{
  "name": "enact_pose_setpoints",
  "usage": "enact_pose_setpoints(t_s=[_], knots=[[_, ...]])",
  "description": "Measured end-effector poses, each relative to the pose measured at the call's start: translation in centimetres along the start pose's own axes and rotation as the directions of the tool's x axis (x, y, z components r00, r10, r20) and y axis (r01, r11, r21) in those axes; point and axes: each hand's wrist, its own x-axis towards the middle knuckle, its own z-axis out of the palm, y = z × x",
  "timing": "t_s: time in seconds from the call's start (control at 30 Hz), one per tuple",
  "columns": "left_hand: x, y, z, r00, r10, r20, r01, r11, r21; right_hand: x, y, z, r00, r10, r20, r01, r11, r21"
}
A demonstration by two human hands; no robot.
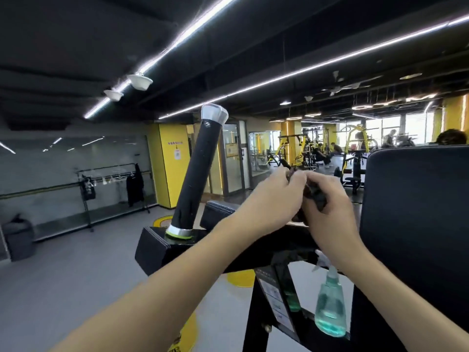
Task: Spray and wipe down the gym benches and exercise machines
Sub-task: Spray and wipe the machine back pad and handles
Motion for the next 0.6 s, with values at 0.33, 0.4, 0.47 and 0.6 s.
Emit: enact_pose_setpoints(t_s=[0.33,0.4,0.47,0.6], knots=[[-0.5,0.3,-12.9,0.679,0.458,-0.574,-0.338,0.889,0.310,3.4,-5.7,4.7,0.988,-0.150,0.043,0.147,0.987,0.069],[0.2,0.5,-14.7,0.724,0.358,-0.589,-0.279,0.934,0.225,3.9,-7.3,5.6,0.973,-0.230,0.016,0.229,0.971,0.066],[0.8,0.8,-16.2,0.869,0.197,-0.453,-0.174,0.980,0.092,4.5,-8.9,6.5,0.946,-0.323,-0.011,0.323,0.946,0.037],[1.3,0.5,-16.8,0.964,0.141,-0.226,-0.161,0.985,-0.069,6.1,-10.9,8.8,0.867,-0.489,-0.096,0.481,0.871,-0.097]])
